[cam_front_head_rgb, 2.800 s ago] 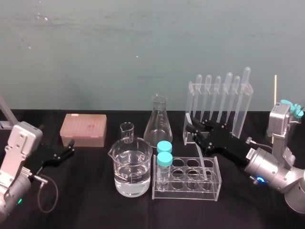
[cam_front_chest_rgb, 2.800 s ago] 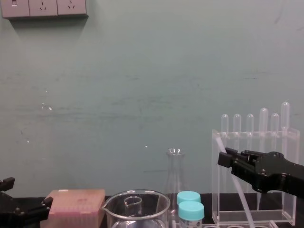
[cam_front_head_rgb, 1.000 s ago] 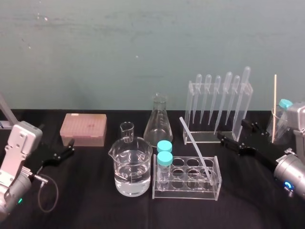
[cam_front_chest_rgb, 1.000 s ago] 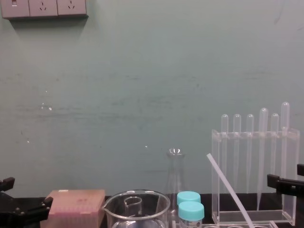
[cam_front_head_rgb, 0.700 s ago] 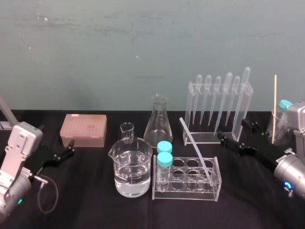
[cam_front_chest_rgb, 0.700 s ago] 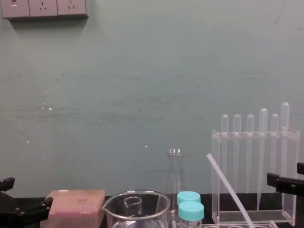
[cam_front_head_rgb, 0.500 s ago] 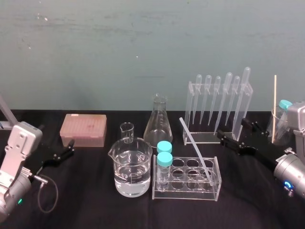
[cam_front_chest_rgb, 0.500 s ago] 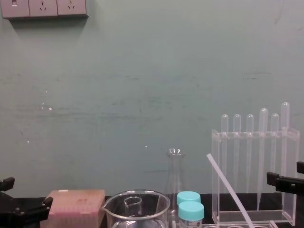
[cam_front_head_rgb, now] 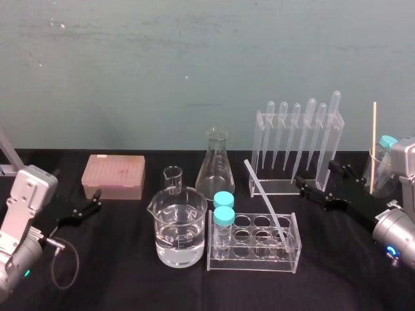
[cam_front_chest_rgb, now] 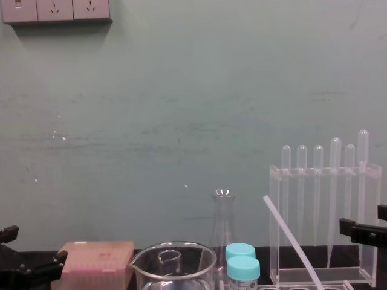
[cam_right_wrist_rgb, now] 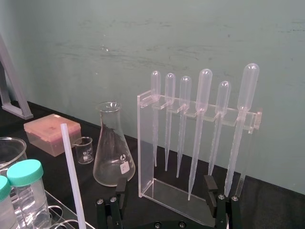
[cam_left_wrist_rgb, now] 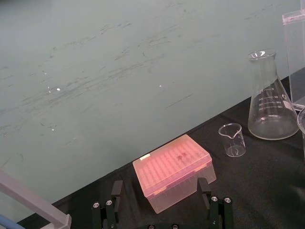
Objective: Pick up the stirring rod with one hand, then place it down.
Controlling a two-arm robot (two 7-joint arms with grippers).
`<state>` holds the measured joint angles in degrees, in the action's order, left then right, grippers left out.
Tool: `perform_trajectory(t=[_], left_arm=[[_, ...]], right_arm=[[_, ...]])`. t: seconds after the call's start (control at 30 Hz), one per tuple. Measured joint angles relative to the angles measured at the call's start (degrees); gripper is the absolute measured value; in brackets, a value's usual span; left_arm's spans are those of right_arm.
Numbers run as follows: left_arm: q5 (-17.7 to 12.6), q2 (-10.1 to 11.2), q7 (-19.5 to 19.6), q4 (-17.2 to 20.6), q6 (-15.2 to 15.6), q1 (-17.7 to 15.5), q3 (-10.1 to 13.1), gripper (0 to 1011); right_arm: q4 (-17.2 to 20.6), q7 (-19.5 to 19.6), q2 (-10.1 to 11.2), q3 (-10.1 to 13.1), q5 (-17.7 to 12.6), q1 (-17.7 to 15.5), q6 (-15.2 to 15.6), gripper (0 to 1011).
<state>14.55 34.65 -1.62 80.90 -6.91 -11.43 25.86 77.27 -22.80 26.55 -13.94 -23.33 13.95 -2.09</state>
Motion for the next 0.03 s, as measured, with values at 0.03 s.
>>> perform_trajectory(t=[0.03], left_arm=[[0.0, 0.0, 0.0, 0.0, 0.0, 0.0, 0.0, 1000]], right_arm=[[0.0, 0.0, 0.0, -0.01, 0.01, 0.01, -0.01, 1000]])
